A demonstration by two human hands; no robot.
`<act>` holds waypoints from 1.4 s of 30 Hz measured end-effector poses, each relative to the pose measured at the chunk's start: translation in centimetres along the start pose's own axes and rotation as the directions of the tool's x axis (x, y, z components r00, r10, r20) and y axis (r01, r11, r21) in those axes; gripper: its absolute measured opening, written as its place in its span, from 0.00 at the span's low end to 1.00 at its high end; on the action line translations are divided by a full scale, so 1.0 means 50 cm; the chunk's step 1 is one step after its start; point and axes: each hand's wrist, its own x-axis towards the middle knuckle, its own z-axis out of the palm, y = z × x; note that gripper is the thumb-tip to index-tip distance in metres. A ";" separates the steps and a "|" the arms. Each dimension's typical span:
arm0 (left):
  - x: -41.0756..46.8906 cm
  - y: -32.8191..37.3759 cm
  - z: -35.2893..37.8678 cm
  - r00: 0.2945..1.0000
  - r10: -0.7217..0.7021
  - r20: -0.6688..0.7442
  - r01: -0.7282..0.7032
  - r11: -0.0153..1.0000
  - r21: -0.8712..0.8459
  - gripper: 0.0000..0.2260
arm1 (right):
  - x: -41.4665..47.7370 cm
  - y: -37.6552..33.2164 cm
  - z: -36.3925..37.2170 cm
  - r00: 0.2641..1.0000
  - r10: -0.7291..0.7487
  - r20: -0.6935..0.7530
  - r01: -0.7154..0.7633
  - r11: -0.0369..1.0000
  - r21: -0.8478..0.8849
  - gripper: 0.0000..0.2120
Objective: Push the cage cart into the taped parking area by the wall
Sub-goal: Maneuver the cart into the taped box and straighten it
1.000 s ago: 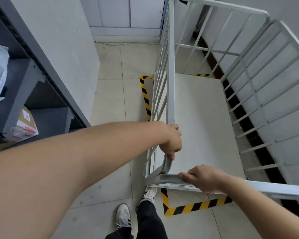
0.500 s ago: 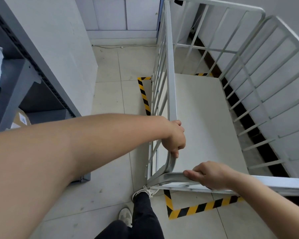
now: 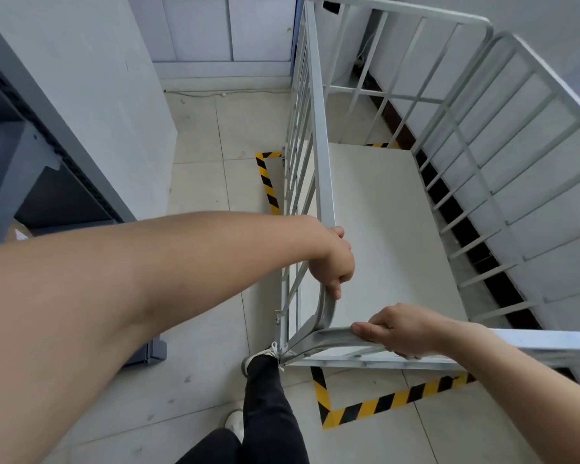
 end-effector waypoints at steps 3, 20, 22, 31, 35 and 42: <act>0.007 0.000 -0.005 1.000 0.021 0.022 -0.021 1.000 -0.003 0.20 | 0.004 0.006 -0.002 1.000 -0.007 0.019 0.007 1.000 0.010 0.32; 0.011 0.001 0.007 0.998 0.064 0.015 -0.064 0.998 0.021 0.21 | -0.003 -0.004 0.004 0.999 -0.039 -0.002 0.038 0.999 -0.024 0.28; 0.010 0.000 0.008 0.998 0.061 0.012 -0.061 0.998 0.017 0.20 | -0.003 -0.006 0.005 0.999 -0.038 -0.009 0.038 0.999 -0.031 0.28; 0.020 0.027 -0.001 0.997 0.080 0.008 -0.080 0.997 -0.008 0.20 | -0.023 0.018 0.018 1.000 0.008 -0.026 -0.010 0.997 -0.072 0.27; 0.017 0.025 0.001 0.997 0.080 -0.006 -0.080 0.997 -0.015 0.20 | -0.022 0.020 0.021 0.999 0.004 -0.043 -0.007 0.996 -0.084 0.28; 0.019 0.020 0.005 0.997 0.075 -0.016 -0.076 0.997 -0.020 0.20 | -0.022 0.014 0.021 0.997 0.004 -0.076 -0.011 0.995 -0.101 0.29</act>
